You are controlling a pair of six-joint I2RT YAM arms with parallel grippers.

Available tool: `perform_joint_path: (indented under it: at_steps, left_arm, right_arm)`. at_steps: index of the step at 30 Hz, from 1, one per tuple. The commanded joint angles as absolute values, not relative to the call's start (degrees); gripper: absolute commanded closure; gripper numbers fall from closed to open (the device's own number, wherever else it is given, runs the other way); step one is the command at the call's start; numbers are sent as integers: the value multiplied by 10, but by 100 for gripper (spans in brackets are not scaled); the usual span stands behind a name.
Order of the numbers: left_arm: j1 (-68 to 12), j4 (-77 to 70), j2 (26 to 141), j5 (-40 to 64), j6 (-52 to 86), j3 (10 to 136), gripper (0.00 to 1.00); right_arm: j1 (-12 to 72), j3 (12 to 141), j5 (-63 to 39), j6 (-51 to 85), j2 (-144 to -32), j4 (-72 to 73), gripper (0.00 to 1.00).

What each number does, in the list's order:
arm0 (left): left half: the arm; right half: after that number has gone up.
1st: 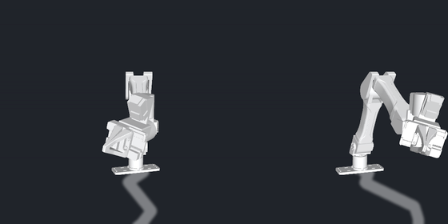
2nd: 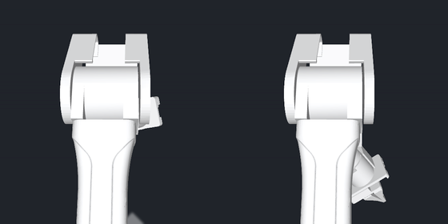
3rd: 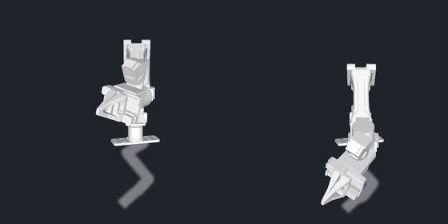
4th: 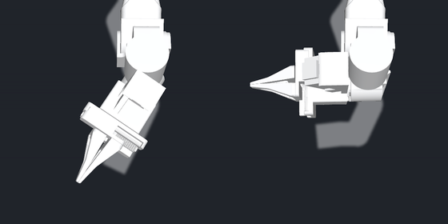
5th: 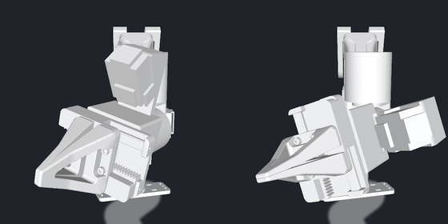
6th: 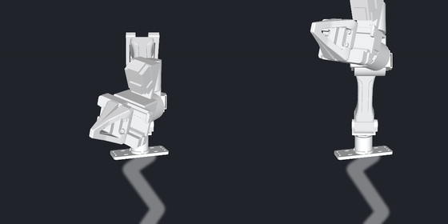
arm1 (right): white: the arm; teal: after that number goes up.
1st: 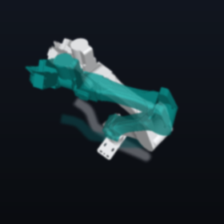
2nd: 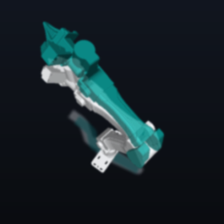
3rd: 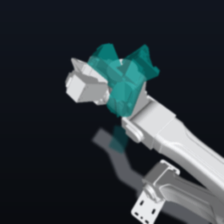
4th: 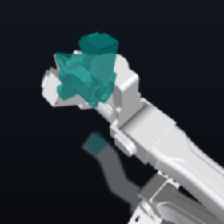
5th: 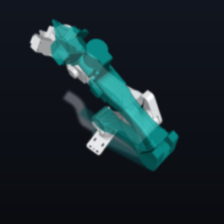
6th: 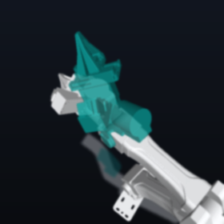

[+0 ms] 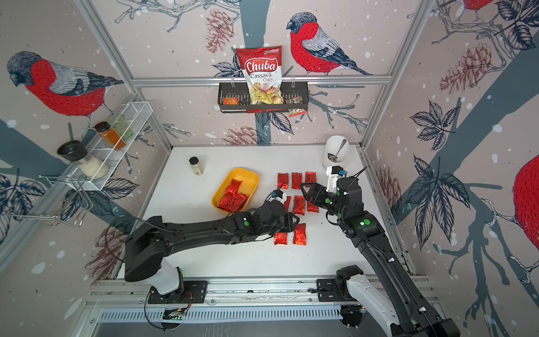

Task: Take the tea bags out of the storage box
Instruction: Place the tea bag at the center of the board, then pick up the tea bag from the storage box.

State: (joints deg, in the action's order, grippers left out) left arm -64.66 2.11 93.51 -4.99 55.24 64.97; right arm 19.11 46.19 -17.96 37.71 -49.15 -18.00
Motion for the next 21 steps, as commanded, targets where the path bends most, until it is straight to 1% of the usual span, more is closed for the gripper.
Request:
perform_joint_path:
  at_steps: [1, 4, 8, 11, 14, 16, 18, 21]
  left_arm:
    - [-612, 83, 899, -93, 491, 657, 58]
    - [-552, 105, 867, -87, 455, 648, 56]
    - [-459, 152, 853, -66, 382, 652, 53]
    - [-393, 176, 859, -28, 319, 658, 50]
    - [-328, 168, 871, 15, 272, 647, 46]
    - [-281, 170, 883, 38, 264, 640, 48]
    - [-233, 140, 877, 71, 275, 609, 48]
    - [-164, 85, 850, 124, 305, 553, 48]
  right_arm:
    - [193, 468, -196, 391, -514, -126, 22]
    - [208, 477, -200, 399, -555, -95, 24]
    - [258, 520, -192, 386, -639, -79, 27]
    - [294, 564, -191, 367, -705, -80, 28]
    - [311, 602, -203, 356, -769, -78, 28]
    - [319, 621, -216, 347, -805, -76, 28]
    - [330, 654, -228, 326, -848, -90, 28]
    - [357, 736, -226, 272, -932, -153, 32]
